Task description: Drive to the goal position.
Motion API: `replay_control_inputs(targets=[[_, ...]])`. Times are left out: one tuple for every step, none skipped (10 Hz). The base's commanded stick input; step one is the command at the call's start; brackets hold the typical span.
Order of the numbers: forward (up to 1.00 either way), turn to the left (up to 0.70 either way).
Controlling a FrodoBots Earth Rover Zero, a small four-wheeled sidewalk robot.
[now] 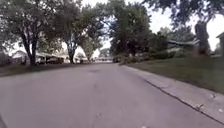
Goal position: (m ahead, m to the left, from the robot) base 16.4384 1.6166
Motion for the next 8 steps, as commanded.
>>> replay_control_inputs(targets=[[0.70,0.00],[0.70,0.00],[0.70,0.00],[0.70,0.00],[0.70,0.00],[0.70,0.00],[0.70,0.00],[0.70,0.00]])
